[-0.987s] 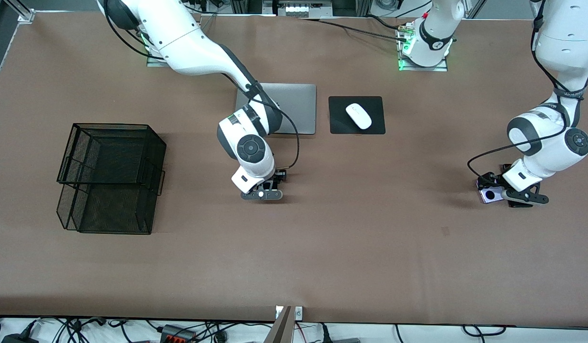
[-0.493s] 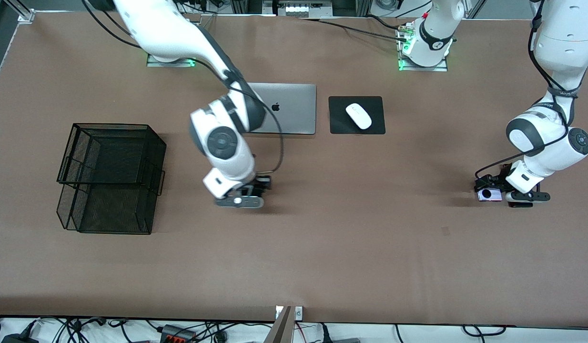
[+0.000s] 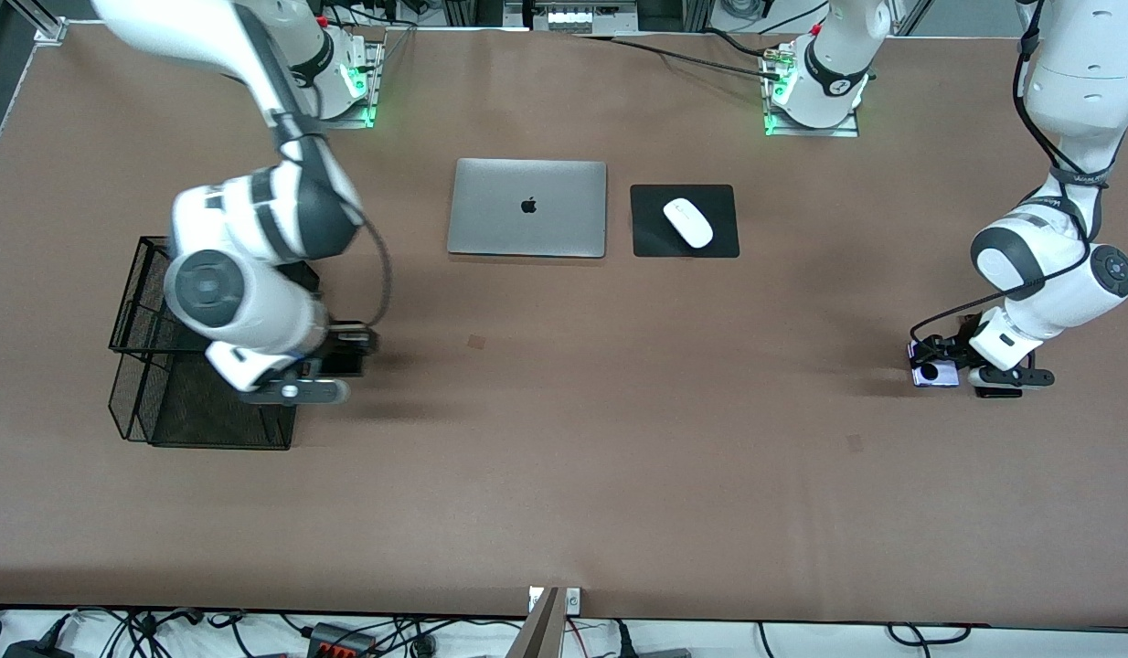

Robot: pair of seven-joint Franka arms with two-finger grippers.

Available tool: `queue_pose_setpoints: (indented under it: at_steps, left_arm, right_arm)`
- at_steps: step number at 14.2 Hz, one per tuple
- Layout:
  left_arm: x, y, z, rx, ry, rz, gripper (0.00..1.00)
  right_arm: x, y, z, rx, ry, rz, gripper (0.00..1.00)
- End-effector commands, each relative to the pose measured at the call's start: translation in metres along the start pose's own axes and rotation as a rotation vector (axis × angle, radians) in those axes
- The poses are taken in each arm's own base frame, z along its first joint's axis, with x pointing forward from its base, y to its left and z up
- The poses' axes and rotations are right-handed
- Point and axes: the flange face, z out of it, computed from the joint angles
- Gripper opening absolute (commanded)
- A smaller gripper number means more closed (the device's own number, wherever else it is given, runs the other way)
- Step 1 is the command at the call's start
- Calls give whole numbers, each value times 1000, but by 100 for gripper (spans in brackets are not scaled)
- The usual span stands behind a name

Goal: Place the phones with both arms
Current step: 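Grasp the white flip phone with the left gripper while the right gripper moves away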

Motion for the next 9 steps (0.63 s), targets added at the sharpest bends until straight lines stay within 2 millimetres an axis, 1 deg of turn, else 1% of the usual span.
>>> queue_pose_setpoints:
  at_steps: [1,2,3,4,5,6,8,9]
  left_arm:
    - [3,3,1,-17,2,6,47]
    - [7,14,0,-20,2,12,43]
    - [9,22,-8,-37,-8,-22,43]
    - [15,37,-20,-68,-39,-85,41]
    - [27,58,-32,-94,-70,-119,38]
    - [39,83,-43,-119,-114,-145,38]
    - [57,132,-68,-144,-187,-233,38]
    - [64,156,-75,-143,-226,-299,38]
  right_arm:
    - [-31,57,-6,15,-29,-46,28]
    - [-35,77,-4,21,-42,-52,28]
    - [-38,96,-4,26,-54,-36,28]
    - [-43,114,-1,31,-75,-15,28]
    - [-48,124,2,34,-91,-7,28]
    - [-52,138,9,39,-110,11,28]
    - [-63,144,20,41,-138,20,28]
    - [-68,147,23,40,-143,25,28]
